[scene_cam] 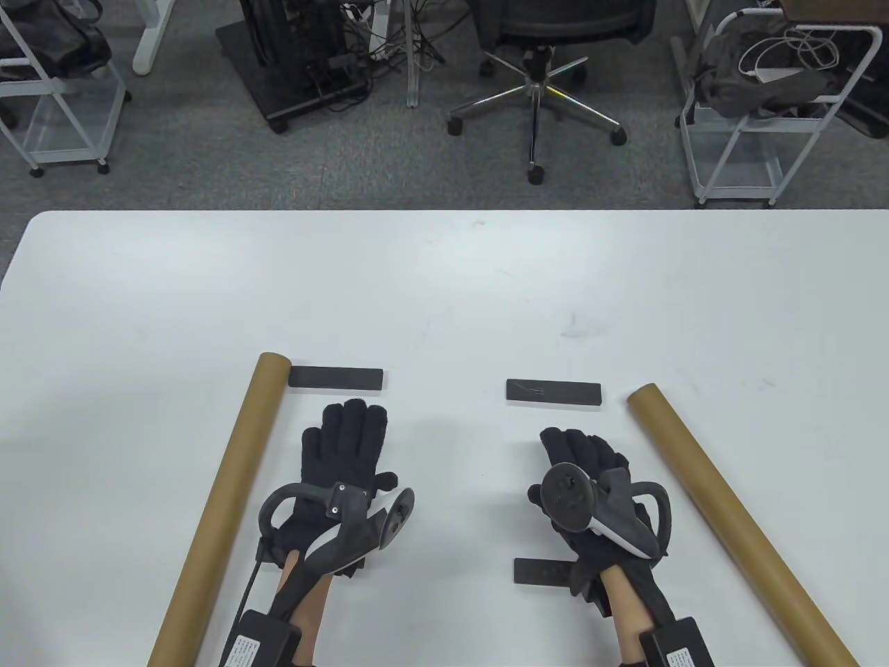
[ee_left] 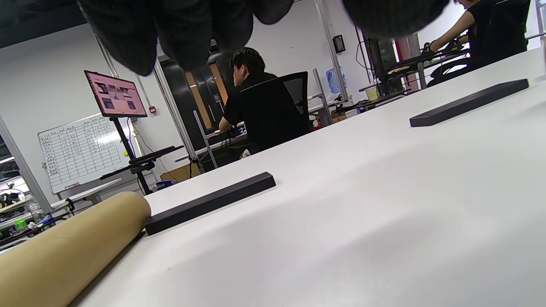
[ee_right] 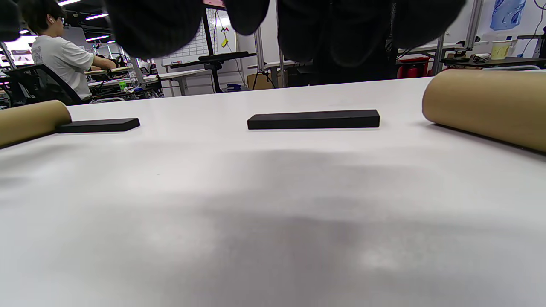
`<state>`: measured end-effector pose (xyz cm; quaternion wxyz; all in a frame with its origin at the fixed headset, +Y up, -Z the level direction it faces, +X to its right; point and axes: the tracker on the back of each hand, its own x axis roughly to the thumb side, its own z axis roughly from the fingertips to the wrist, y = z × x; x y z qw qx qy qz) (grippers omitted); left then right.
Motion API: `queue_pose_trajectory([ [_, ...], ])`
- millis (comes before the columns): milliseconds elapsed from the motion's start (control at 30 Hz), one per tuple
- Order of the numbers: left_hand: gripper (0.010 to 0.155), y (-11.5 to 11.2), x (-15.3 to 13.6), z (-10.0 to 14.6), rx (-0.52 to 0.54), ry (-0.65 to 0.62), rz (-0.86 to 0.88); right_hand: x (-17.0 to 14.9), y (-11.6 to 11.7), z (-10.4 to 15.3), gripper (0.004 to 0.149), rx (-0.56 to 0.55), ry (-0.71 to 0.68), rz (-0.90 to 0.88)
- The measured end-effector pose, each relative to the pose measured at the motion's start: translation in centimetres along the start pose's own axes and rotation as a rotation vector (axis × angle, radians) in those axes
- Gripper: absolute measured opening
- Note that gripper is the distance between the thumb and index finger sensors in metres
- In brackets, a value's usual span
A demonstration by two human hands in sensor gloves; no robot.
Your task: Roll up posters and store in mailing tubes
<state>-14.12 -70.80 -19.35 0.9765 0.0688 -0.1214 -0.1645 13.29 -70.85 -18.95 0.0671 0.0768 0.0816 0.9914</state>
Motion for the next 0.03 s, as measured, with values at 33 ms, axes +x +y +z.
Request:
queue_pose_trajectory([
  [33, 0.086, -0.02, 0.01, 0.00, -0.001, 0.000, 0.001, 0.01, -0.03, 0.02, 0.078, 0.002, 0.001, 0.001],
])
